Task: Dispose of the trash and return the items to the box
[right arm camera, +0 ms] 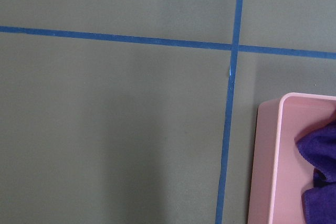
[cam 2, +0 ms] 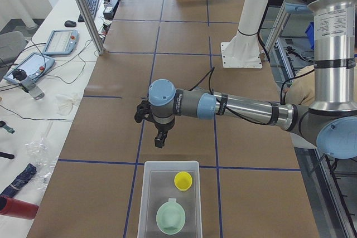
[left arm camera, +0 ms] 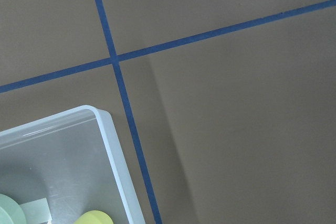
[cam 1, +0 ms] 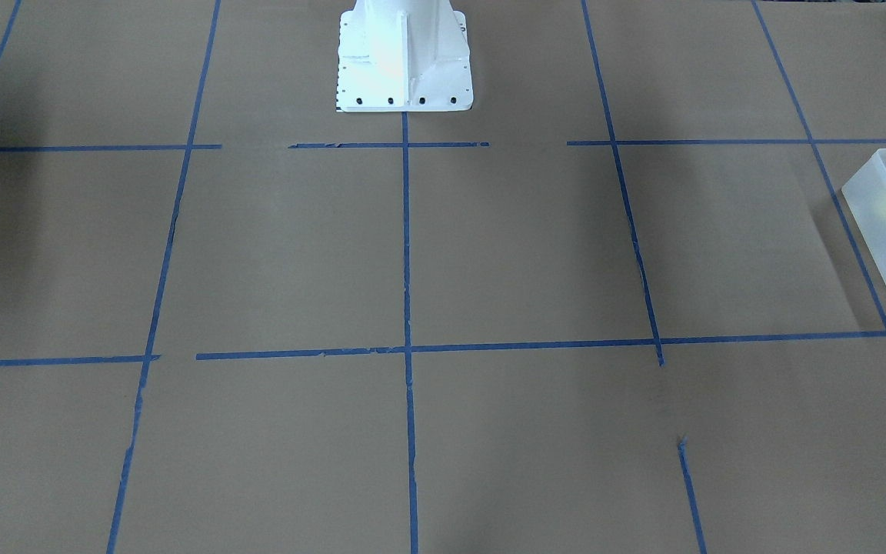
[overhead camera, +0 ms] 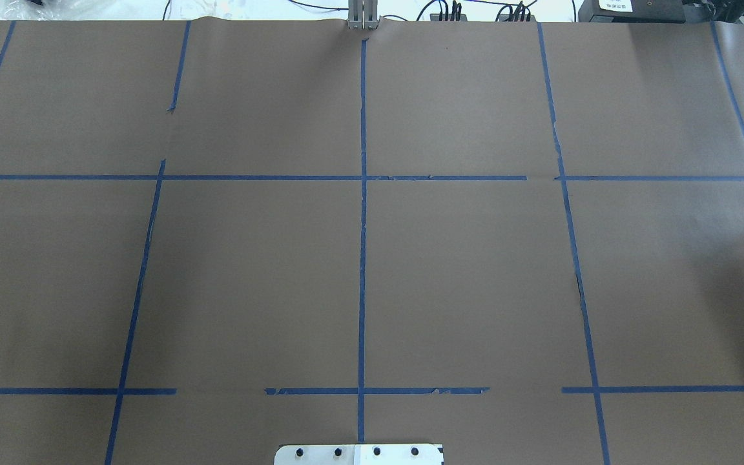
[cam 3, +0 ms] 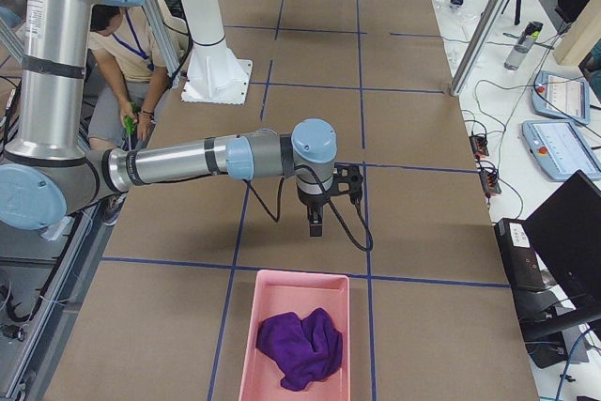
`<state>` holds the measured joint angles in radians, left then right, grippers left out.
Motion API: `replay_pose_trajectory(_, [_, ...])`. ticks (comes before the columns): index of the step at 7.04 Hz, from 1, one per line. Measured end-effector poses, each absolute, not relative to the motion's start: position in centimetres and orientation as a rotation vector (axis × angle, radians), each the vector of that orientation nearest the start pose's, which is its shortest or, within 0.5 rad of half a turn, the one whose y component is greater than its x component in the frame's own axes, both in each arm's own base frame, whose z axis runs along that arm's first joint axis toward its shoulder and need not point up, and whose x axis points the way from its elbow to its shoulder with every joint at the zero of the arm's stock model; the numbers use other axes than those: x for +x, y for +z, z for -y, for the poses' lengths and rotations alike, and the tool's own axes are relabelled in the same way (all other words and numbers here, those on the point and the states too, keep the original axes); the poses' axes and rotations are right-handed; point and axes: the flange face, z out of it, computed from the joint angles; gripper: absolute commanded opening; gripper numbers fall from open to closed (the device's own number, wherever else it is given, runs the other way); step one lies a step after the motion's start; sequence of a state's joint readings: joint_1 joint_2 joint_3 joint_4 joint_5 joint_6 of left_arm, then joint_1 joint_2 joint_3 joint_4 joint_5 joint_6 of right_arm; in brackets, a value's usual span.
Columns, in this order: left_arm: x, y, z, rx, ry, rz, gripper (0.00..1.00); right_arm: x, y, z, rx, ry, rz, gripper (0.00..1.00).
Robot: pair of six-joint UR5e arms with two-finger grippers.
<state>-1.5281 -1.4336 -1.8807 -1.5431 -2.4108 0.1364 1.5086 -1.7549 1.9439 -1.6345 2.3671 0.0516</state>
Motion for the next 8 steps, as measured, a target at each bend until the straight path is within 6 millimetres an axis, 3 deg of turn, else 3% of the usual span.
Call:
replay_pose_trajectory(2, [-4.8,58.1,42.4,0.16,0.205,-0.829,1.0,3.8,55.7,41.8,0.085,-0.057,0.784,1.0])
replay_pose_trajectory(8, [-5.2,59.7,44.2,0.18,0.202,-0.826,1.0,3.2,57.6,41.7,0.029,-0.04,0.864,1.0])
